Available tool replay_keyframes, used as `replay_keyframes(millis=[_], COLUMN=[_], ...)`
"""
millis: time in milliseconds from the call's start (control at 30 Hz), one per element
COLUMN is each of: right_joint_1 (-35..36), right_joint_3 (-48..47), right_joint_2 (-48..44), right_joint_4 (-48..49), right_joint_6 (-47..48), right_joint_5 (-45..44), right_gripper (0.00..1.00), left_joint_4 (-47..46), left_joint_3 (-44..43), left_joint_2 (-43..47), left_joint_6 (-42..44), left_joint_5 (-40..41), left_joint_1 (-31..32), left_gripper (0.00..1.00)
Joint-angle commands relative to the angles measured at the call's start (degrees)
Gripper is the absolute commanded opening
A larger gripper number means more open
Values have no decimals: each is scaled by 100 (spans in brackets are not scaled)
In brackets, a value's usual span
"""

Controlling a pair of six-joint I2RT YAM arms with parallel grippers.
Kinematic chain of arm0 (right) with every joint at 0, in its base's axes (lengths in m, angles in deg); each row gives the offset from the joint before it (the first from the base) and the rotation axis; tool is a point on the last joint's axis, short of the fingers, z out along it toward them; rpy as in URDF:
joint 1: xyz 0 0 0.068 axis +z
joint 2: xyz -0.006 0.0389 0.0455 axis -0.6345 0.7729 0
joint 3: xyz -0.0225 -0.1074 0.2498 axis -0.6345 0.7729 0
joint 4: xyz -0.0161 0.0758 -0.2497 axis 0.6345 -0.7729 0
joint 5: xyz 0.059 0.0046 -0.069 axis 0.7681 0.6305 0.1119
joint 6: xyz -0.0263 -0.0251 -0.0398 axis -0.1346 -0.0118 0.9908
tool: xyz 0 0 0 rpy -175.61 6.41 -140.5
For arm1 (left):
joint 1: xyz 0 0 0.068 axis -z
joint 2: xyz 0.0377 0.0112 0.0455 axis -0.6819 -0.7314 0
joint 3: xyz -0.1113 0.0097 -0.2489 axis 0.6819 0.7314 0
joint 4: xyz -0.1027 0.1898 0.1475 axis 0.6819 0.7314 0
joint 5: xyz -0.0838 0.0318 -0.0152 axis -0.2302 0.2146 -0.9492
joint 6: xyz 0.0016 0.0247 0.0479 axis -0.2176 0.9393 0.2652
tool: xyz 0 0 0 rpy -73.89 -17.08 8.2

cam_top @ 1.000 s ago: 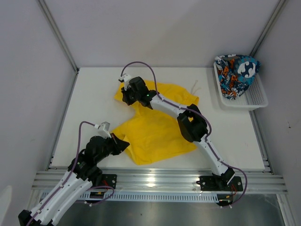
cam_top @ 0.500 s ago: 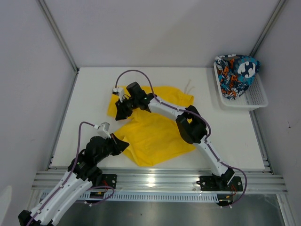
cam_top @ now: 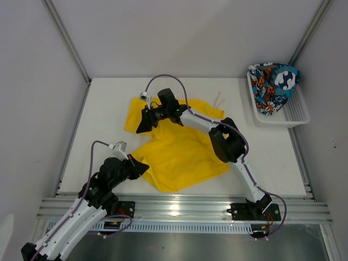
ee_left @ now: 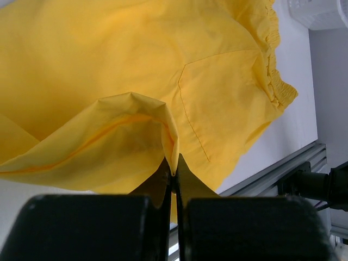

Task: Fold and stack the shorts
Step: Flatten the shorts out

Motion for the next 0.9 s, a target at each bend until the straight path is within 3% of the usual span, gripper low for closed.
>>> replay_keyframes(millis=[0, 133, 400, 667, 867], right_joint_1=[-63, -151, -151, 94, 489], right_joint_3=[-633, -1136, -1523, -1463, -1418], right_joint_2=[-290, 97, 660, 766, 810], right_joint_4=[146, -294, -671, -1691, -2254], right_joint_6=[4, 127, 206, 654, 1076], right_joint_5=[-791, -1461, -2332, -1991, -1445], right_gripper=[57, 68, 66, 59, 63], left_joint_4=[-52, -35, -52, -79, -87], left_joint_3=[-80, -80, -106, -159, -185], left_joint_2=[-27, -18, -79, -185, -238], left_joint_6=[-68, -94, -77, -59, -24], left_joint_5=[93, 76, 129, 172, 199], left_joint_1=[51, 51, 51, 51, 51], left_gripper=[0, 0, 0, 0, 0])
